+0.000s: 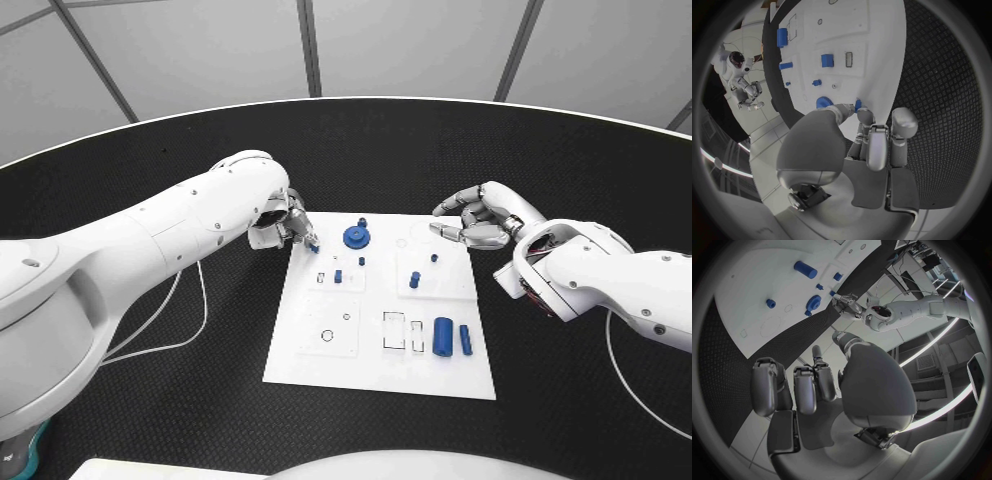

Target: Assemble the parts on the task board

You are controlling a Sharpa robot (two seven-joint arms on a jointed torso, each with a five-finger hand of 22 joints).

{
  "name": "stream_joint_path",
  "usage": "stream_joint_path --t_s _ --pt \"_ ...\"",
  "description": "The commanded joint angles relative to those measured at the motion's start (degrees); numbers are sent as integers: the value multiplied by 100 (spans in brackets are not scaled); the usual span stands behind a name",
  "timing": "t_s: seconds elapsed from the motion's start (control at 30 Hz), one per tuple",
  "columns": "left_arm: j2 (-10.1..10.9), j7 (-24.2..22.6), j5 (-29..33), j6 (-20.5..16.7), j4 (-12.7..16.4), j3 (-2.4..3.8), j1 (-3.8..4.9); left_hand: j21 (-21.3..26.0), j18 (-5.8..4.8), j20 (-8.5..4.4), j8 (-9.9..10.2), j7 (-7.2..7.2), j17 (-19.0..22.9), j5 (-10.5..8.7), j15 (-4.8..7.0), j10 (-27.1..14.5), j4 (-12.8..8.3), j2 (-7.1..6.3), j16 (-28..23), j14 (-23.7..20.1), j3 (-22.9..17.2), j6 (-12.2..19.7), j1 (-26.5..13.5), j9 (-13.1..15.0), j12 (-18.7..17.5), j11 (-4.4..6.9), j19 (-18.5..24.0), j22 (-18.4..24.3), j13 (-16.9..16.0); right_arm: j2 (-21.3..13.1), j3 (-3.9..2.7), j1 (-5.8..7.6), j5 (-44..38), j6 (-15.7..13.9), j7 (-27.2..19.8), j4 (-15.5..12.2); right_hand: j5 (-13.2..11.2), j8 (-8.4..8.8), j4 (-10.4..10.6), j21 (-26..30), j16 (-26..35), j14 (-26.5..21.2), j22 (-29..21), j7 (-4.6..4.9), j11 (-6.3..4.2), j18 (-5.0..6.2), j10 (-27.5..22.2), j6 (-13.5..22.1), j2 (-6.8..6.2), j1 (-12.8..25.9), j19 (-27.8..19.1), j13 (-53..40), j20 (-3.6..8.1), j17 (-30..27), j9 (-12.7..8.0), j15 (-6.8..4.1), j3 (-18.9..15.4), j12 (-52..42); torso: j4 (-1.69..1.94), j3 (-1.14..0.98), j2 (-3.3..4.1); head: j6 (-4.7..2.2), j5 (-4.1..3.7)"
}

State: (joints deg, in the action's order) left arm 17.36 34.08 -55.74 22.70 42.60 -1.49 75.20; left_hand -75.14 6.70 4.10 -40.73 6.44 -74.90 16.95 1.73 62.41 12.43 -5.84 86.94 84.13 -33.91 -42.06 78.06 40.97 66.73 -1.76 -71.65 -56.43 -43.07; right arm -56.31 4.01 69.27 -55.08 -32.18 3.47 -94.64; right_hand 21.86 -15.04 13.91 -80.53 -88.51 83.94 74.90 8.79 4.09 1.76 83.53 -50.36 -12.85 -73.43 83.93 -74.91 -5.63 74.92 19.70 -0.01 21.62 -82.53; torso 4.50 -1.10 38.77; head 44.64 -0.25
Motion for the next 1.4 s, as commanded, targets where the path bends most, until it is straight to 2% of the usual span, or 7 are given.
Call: stream_joint_path --t_s 0.03,0.4,0.57,0.73,1.0,1.23,1.4 --pt "5 -2 49 9 -3 0 0 -25 3 -6 -50 -1 -751 34 -3 24 -244 29 19 335 -338 44 19 92 -25 -15 1 -14 7 -3 0 0 0 0 1 -2 32 -36 29 27 6 538 751 7 -16 69 -10 -12 18 57 262 -810 48 1244 -7 -51 -7 -6 -2 1 -2 9 -1" --pt "235 89 835 -82 307 0 4 -55 8 4 -362 -19 -659 64 12 127 -540 -93 -7 312 -995 29 -295 217 54 2 7 -31 -64 -18 0 1 0 12 6 8 32 -36 29 27 6 538 751 7 -16 69 -10 -12 18 57 262 -810 48 1244 -7 -51 -7 -6 16 13 -55 17 1" --pt "504 196 1219 -204 739 -1 9 -60 8 -4 -463 -35 -644 67 24 163 -602 -134 -11 309 -1172 34 -439 253 77 16 10 -33 -83 -28 0 0 0 14 8 27 35 -39 33 29 10 536 749 5 -17 70 -13 -17 19 58 262 -805 49 1237 -7 -52 -10 -1 31 21 -85 19 3" --pt "821 250 1426 -441 1249 -2 12 -91 0 -24 -568 -64 -649 89 50 273 -714 -204 -7 316 -1383 7 -573 275 147 48 -23 -86 -189 -23 0 0 0 18 6 58 35 -39 33 29 10 536 749 5 -17 70 -13 -17 19 58 262 -805 49 1237 -7 -52 -10 -1 44 25 -144 65 13" --pt "1121 161 1203 -810 1807 -9 12 -164 -24 -55 -683 -102 -700 135 89 428 -843 -298 15 344 -1622 -48 -737 285 247 85 -109 -216 -333 -11 1 -1 0 23 1 80 35 -39 33 29 10 536 749 5 -17 70 -13 -17 19 58 262 -805 49 1237 -7 -52 -10 -1 57 40 -195 122 33" --pt "1282 35 694 -1070 2202 -131 0 -193 -33 -69 -726 -121 -737 161 108 500 -900 -349 30 361 -1721 -82 -803 280 289 104 -142 -262 -401 -6 1 -2 0 28 -6 88 38 -40 32 39 9 537 742 4 -18 72 -13 -17 19 55 259 -806 50 1238 -8 -53 -10 -2 51 38 -185 136 54" --pt "1319 -55 419 -1188 2338 -199 -57 -217 -42 -77 -745 -132 -762 178 118 530 -931 -375 39 372 -1767 -103 -832 274 301 116 -172 -309 -418 -6 1 -4 0 29 -11 89 38 -40 32 39 9 537 742 4 -18 72 -13 -17 19 55 259 -806 50 1238 -8 -53 -10 -2 42 31 -171 143 55"
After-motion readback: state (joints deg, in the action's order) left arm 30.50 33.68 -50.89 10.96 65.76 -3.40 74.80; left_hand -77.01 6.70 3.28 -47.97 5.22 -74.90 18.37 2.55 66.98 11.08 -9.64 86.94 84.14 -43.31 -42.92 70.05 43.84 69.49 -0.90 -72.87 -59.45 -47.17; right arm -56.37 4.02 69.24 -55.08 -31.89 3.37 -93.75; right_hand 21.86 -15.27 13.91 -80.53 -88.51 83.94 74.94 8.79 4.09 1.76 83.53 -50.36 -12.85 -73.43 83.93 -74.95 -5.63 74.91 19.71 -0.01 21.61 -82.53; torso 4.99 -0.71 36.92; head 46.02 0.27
